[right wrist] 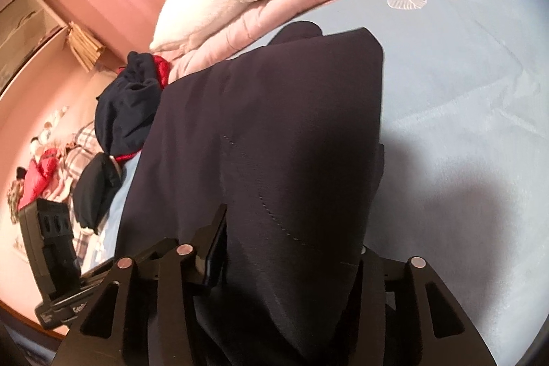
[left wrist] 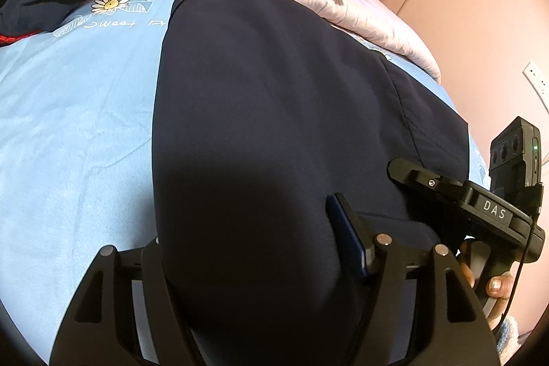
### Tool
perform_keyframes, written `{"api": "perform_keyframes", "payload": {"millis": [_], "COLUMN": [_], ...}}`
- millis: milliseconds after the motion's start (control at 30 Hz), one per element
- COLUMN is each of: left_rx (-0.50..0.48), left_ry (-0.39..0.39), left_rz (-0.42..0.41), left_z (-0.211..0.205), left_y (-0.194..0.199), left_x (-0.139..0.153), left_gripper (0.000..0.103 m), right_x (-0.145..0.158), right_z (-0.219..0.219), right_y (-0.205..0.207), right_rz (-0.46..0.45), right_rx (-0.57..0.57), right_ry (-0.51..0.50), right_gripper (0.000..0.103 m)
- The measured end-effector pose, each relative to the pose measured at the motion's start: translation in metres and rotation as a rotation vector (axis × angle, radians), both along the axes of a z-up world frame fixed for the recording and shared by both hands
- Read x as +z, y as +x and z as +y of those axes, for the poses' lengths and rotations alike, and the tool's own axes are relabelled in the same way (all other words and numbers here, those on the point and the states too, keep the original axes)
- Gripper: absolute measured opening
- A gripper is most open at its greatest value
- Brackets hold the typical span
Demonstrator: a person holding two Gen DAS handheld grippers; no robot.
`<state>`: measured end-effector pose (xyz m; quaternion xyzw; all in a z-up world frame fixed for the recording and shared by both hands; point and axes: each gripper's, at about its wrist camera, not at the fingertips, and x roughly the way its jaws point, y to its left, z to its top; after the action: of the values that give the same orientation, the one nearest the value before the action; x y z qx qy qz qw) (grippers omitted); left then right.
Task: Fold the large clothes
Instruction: 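Carry the held navy jacket toward the pillow and lower it with both tools, then open both tools to release the jacket onto the bedspread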
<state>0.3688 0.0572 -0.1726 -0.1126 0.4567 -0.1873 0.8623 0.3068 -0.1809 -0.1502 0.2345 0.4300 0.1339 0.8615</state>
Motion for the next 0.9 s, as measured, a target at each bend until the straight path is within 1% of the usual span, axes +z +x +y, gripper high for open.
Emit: {"api": "perform_keyframes", "payload": {"millis": [100, 267, 333, 400, 500, 633, 800, 900], "left_rx": [0.000, 0.005, 0.019, 0.026, 0.033, 0.046, 0.056, 0.056], "left_ry": [0.002, 0.011, 0.029, 0.052, 0.081, 0.101, 0.117, 0.127], "left_rz": [0.002, 0.009, 0.005, -0.007, -0.018, -0.013, -0.002, 0.001], "left_z": [0.001, 0.002, 0.003, 0.003, 0.002, 0.003, 0.007, 0.009], "left_y": [0.001, 0.004, 0.002, 0.000, -0.005, -0.010, -0.021, -0.028], "left_x": [-0.001, -0.003, -0.002, 0.000, 0.002, 0.004, 0.006, 0.008], "left_gripper": [0.069, 0.072, 0.077, 0.078, 0.078, 0.078, 0.078, 0.078], "right_x": [-0.003, -0.004, -0.004, -0.003, -0.001, 0.002, 0.008, 0.010], "right_z": [-0.001, -0.004, -0.005, -0.008, -0.012, -0.016, -0.014, -0.019], "right_y": [0.001, 0.002, 0.001, -0.002, -0.006, -0.011, -0.017, -0.020], "right_rz": [0.019, 0.034, 0.037, 0.040, 0.045, 0.050, 0.046, 0.047], "right_rx": [-0.017, -0.025, -0.032, -0.045, -0.071, -0.108, -0.136, -0.142], "right_ry": [0.001, 0.021, 0.024, 0.019, 0.011, -0.020, -0.104, -0.114], "right_gripper": [0.059, 0.060, 0.060, 0.064, 0.066, 0.070, 0.076, 0.077]}}
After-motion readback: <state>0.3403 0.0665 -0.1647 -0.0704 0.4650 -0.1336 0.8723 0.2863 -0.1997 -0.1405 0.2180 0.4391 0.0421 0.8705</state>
